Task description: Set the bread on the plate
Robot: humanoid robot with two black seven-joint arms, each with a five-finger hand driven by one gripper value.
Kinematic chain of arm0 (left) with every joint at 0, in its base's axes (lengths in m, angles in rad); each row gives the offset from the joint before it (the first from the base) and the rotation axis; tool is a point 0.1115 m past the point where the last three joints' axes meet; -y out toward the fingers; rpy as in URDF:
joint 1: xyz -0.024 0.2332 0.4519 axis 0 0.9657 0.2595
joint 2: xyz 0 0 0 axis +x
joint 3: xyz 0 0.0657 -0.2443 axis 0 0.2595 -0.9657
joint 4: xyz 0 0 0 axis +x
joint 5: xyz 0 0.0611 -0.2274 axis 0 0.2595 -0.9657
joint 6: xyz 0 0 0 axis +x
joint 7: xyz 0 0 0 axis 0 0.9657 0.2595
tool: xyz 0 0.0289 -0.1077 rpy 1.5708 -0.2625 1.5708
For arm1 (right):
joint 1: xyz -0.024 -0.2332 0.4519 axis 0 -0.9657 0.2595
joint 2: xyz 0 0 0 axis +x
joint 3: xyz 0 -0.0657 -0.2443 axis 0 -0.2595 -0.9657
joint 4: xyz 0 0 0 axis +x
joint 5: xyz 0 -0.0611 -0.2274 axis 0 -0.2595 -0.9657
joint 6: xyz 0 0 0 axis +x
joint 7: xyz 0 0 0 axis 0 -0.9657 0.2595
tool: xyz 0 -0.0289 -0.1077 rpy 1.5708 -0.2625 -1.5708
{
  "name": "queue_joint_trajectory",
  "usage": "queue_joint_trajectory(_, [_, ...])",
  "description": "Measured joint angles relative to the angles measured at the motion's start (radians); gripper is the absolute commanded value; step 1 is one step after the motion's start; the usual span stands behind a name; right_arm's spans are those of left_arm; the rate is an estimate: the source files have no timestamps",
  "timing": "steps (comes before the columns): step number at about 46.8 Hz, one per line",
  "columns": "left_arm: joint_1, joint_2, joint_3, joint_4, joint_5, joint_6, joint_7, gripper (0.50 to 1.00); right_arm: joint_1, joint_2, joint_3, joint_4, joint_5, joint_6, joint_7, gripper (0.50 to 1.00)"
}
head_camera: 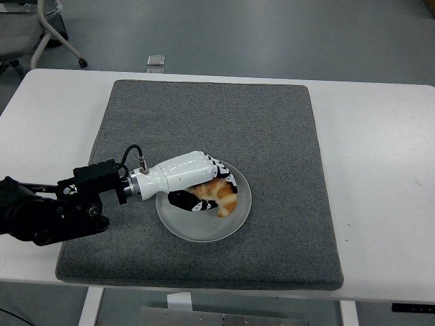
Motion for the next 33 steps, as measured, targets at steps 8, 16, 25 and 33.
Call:
queue_joint_trajectory(8, [0.025, -0.001, -0.004, 0.000, 0.000, 0.033, 0.000, 0.778, 0.000, 0.000, 0.001, 0.000, 0.000, 0.000, 0.000, 0.930])
queue_joint_trajectory(16, [0.027, -0.001, -0.003, 0.010, -0.001, 0.040, 0.000, 0.846, 0.000, 0.000, 0.001, 0.000, 0.000, 0.000, 0.000, 0.930])
queue_joint_trajectory(25, [0.028, 0.000, -0.003, 0.015, -0.012, 0.042, 0.000, 0.881, 0.000, 0.000, 0.000, 0.000, 0.000, 0.000, 0.000, 0.930])
queue_joint_trajectory(33, [0.027, -0.004, -0.003, 0.016, -0.057, 0.042, 0.000, 0.926, 0.000, 0.000, 0.000, 0.000, 0.000, 0.000, 0.000, 0.930])
